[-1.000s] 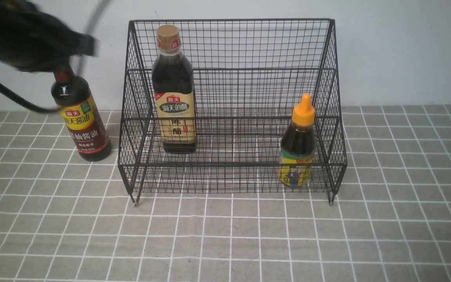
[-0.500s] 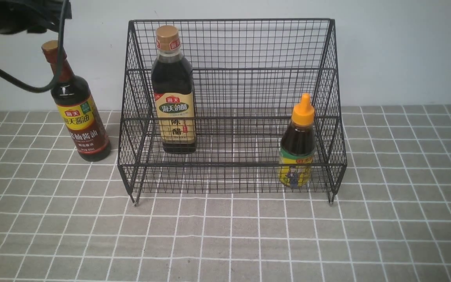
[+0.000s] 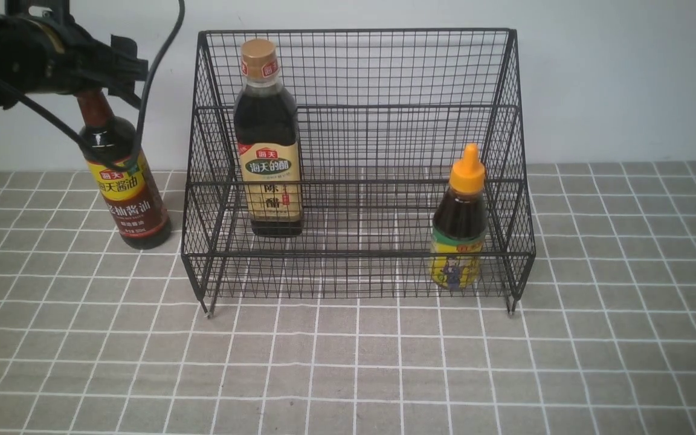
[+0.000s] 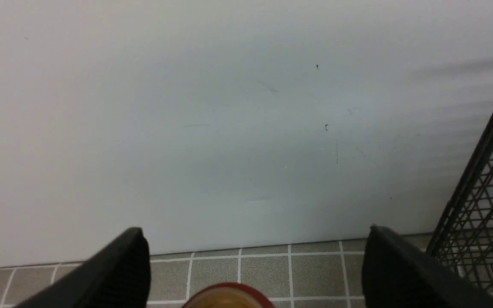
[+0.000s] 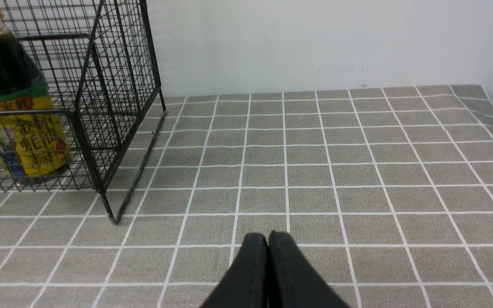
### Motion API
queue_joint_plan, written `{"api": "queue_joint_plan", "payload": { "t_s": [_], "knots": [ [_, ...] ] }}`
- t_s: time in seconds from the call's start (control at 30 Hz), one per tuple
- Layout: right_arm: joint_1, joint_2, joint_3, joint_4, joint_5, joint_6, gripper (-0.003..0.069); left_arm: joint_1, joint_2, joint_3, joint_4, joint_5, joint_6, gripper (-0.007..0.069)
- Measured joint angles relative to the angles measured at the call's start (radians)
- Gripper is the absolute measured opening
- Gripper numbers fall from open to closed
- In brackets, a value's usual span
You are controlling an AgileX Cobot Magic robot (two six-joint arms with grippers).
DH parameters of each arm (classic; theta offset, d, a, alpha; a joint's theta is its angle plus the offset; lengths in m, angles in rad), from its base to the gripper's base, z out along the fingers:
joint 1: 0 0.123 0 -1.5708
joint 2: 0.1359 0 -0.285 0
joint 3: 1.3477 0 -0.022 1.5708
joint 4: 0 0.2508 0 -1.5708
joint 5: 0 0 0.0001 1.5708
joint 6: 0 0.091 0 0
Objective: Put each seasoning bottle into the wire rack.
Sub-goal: Use the left arm to grab the condiment bottle closest to it
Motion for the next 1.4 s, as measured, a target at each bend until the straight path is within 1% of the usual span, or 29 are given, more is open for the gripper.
{"api": "queue_joint_plan", "payload": {
  "t_s": [0.2,0.33,0.6,0.73,1.23,1.3,1.37,1.4],
  "knots": [
    [0.000,0.000,0.000,0.000,0.000,0.000,-0.0013,0.001,0.001,0.000,0.085,-0.006,-0.032,0.0591],
    [0.000,0.000,0.000,0.000,0.000,0.000,-0.0013,0.001,0.001,0.000,0.108,-0.002,-0.065,0.0591],
    [0.000,0.000,0.000,0.000,0.000,0.000,-0.0013,0.031,0.001,0.000,0.111,0.064,-0.129,0.0591],
    [0.000,0.000,0.000,0.000,0.000,0.000,-0.0013,0.033,0.001,0.000,0.111,0.069,-0.154,0.0591],
    [0.000,0.000,0.000,0.000,0.000,0.000,-0.0013,0.011,0.056,0.000,0.111,0.062,-0.162,0.0591],
    [0.000,0.000,0.000,0.000,0.000,0.000,-0.0013,0.011,0.064,0.000,0.111,0.062,-0.174,0.0583],
    [0.000,0.000,0.000,0.000,0.000,0.000,-0.0013,0.011,0.074,0.000,0.111,0.062,-0.186,0.0538],
    [0.000,0.000,0.000,0.000,0.000,0.000,-0.0013,0.011,0.077,0.000,0.111,0.063,-0.190,0.0497]
  ]
}}
